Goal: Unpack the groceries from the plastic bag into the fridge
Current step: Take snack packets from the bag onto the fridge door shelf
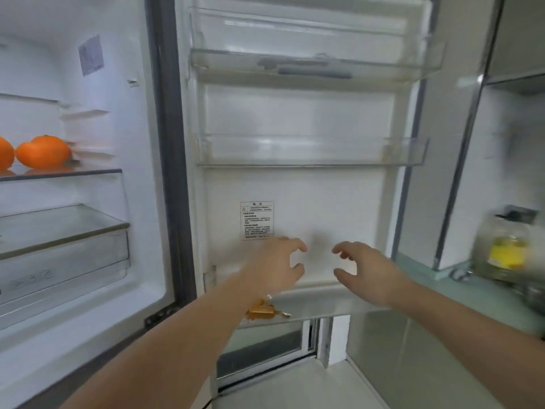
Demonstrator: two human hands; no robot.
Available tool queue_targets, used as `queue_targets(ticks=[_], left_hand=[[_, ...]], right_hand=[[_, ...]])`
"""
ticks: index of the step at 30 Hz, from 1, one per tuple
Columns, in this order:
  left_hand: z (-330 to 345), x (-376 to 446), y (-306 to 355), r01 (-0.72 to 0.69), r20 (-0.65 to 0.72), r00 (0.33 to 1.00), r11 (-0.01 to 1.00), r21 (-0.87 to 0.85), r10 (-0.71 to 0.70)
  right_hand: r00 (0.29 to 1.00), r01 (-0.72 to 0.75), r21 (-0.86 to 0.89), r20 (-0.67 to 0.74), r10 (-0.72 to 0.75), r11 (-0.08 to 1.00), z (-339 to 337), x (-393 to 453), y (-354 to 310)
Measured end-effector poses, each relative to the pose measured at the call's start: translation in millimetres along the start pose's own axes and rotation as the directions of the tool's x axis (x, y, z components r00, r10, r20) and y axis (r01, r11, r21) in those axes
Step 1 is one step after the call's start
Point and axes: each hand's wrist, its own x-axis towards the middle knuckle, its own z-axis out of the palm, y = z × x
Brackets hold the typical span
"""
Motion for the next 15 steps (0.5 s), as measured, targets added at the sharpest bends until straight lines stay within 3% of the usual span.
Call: queue_targets(ticks=[6,15], left_hand=[[38.6,-11.0,47.7,-0.181,0.074,0.98,0.98,-0.087,0.187],[77.2,-33.0,183.5,-0.434,0.149,0.875,0.883,-0.18,0.461]], right_hand=[[0.966,-0.253,-0.246,-0.017,0.257,0.936,-41.9,-96.1,28.4],[0.815,-0.578,-0.242,-0.227,0.534,0.779,-125.4,-269.2,53.3]])
